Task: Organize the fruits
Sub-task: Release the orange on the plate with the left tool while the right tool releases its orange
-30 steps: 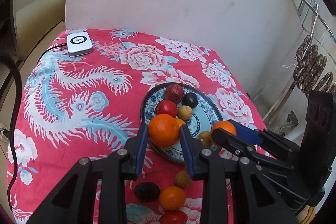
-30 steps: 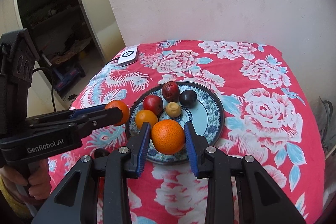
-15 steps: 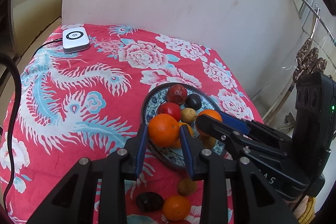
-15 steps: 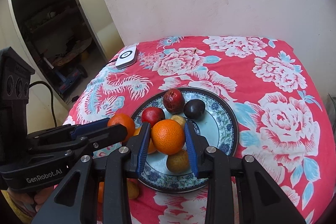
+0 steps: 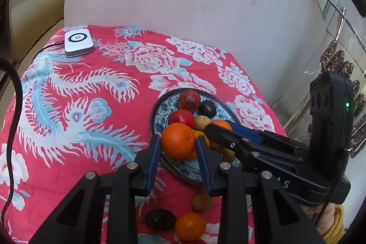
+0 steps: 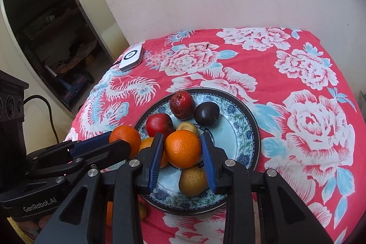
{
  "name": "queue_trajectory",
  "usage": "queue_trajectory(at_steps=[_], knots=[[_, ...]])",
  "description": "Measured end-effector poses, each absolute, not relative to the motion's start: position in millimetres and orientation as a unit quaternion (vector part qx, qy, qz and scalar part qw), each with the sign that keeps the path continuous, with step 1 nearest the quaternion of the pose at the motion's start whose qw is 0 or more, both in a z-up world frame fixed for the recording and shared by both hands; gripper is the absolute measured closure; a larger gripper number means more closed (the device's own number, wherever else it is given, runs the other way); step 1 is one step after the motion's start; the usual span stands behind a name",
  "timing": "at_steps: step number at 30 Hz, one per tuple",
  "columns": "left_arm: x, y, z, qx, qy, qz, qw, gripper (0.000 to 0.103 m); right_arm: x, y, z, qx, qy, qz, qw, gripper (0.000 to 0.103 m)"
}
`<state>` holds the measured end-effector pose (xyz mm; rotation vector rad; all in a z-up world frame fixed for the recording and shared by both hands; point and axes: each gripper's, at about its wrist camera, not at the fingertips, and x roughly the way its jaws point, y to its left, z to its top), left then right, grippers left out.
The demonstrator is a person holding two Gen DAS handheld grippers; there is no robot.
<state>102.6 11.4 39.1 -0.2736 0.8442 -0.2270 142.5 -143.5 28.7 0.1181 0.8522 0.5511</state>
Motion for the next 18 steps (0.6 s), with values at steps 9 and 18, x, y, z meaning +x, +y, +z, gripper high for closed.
queue_trajectory(at_steps=[9, 18], knots=[[101.0, 12.1, 40.9, -0.132, 0.411, -0.108, 0.896, 0.066, 142.1, -146.1, 28.8, 0.067, 0.409, 0.262, 0.872, 0.06], [98.2, 12.1, 46.7, -0.127, 0.407, -0.095, 0.9, 0.059, 135.6, -149.0, 34.9, 0.07, 0.395, 0.263, 0.877, 0.057]])
